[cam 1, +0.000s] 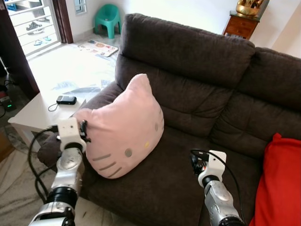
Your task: Move the pillow to the sofa from floor
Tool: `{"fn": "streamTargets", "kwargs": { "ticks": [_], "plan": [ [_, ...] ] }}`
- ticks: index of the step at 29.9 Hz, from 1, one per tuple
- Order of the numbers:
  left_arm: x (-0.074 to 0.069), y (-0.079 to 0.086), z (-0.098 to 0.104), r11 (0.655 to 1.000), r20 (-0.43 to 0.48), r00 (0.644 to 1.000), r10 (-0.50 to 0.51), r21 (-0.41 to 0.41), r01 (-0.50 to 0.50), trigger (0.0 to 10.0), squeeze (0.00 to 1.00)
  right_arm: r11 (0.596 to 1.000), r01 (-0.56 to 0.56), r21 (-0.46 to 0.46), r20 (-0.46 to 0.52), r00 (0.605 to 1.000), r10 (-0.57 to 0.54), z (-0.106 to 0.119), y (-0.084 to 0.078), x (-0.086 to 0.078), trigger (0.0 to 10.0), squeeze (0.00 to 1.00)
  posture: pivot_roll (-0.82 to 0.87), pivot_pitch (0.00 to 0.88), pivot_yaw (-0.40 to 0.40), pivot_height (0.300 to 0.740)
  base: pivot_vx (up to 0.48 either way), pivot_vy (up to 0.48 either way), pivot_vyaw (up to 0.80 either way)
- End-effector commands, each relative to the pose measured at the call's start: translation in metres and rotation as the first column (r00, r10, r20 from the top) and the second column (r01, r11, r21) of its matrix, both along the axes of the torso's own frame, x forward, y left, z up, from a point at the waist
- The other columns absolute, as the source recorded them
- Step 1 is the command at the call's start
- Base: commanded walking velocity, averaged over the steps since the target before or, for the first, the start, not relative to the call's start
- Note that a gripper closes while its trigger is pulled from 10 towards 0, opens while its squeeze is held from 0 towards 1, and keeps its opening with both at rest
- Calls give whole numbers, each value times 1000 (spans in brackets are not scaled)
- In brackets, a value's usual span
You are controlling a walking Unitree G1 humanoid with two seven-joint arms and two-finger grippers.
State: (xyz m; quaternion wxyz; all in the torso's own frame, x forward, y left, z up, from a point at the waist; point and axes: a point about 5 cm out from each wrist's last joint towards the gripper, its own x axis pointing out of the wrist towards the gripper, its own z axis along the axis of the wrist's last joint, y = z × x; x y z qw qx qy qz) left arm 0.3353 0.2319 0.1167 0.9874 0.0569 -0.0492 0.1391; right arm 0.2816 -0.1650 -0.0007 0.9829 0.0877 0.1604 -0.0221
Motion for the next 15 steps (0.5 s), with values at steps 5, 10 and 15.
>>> {"fn": "streamTargets", "kwargs": {
  "ticks": [5, 10, 15],
  "plan": [
    [-8, -21, 6, 986, 14, 994, -108, 127, 106, 10000, 0, 1000, 10, 8, 19, 1000, -10, 3, -1, 3, 10000, 0, 135, 0, -133, 740, 0, 0, 0],
    [-27, -40, -17, 962, -76, 970, -232, 130, 241, 10000, 0, 1000, 9, 7, -3, 1000, -9, -2, -2, -1, 10000, 0, 144, 0, -128, 740, 0, 0, 0],
    [-36, -47, -49, 955, -211, 940, -269, 66, 289, 10000, 0, 1000, 14, -8, -68, 998, -15, -13, -8, -11, 10000, 0, 149, 0, -127, 740, 0, 0, 0]
  ]
}}
